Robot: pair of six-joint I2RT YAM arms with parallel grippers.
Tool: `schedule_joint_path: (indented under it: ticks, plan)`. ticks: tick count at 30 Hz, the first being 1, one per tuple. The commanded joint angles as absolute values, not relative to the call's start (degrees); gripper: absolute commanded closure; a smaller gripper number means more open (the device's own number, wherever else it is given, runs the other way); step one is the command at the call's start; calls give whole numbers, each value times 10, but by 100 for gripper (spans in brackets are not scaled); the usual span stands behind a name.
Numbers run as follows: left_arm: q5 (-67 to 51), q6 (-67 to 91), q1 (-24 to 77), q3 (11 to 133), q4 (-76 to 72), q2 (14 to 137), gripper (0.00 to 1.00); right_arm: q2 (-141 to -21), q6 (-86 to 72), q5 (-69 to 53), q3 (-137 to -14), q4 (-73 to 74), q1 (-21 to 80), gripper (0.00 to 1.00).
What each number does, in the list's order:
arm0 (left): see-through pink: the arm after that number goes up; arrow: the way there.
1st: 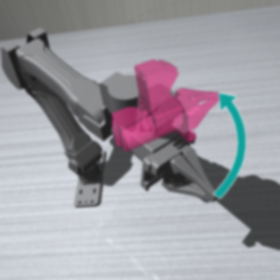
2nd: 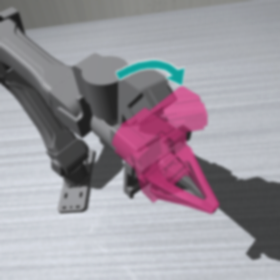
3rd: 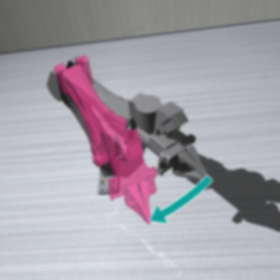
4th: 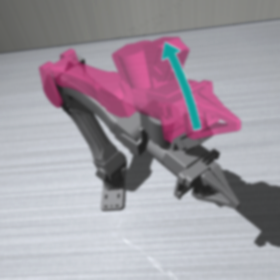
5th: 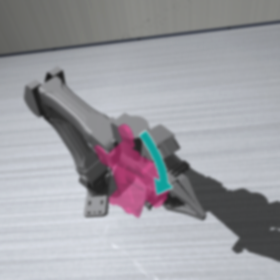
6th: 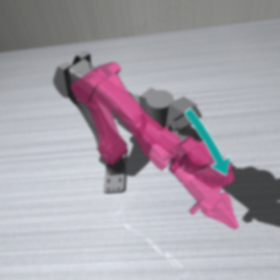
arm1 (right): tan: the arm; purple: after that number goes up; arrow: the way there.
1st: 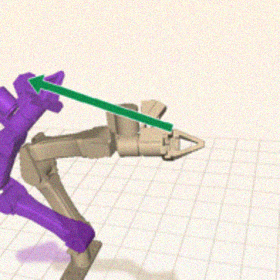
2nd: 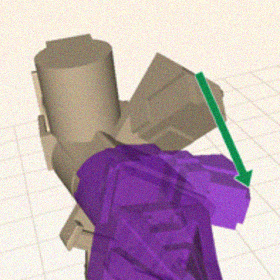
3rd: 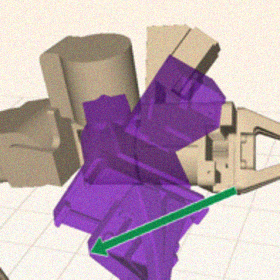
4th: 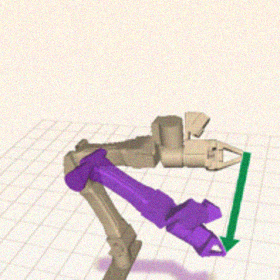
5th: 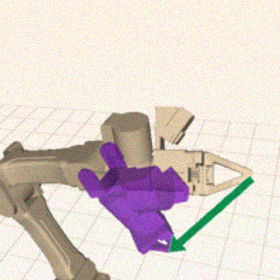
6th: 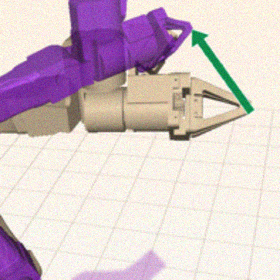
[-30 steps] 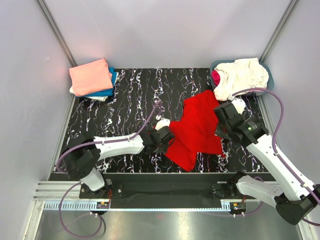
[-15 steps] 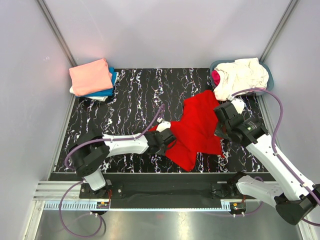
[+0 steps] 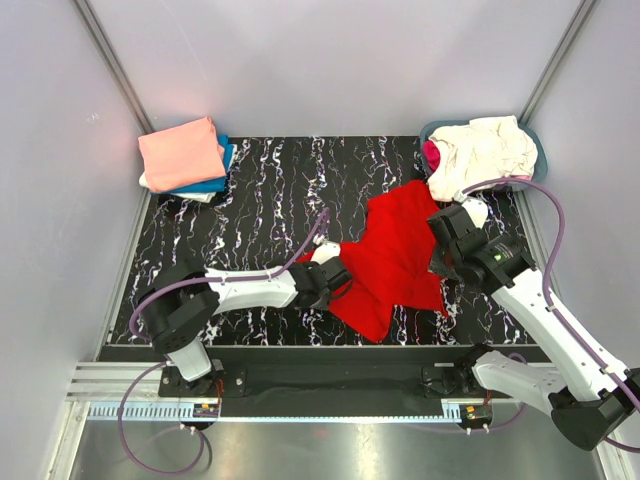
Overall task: Fold and stack the t-shirts
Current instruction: Flatten the tshirt out
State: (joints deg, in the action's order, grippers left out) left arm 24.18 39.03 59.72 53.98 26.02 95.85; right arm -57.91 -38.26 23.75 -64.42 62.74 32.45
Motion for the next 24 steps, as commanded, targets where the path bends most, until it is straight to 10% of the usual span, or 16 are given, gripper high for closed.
schedule_joint_path:
  ticks: [1,24]
  plan:
    - [280,400,599,560,271,947,52,-570,-374,233,-643,612,320,100]
    - [300,383,599,572,270,955,62,-583,-374,220,-642,606,319,100]
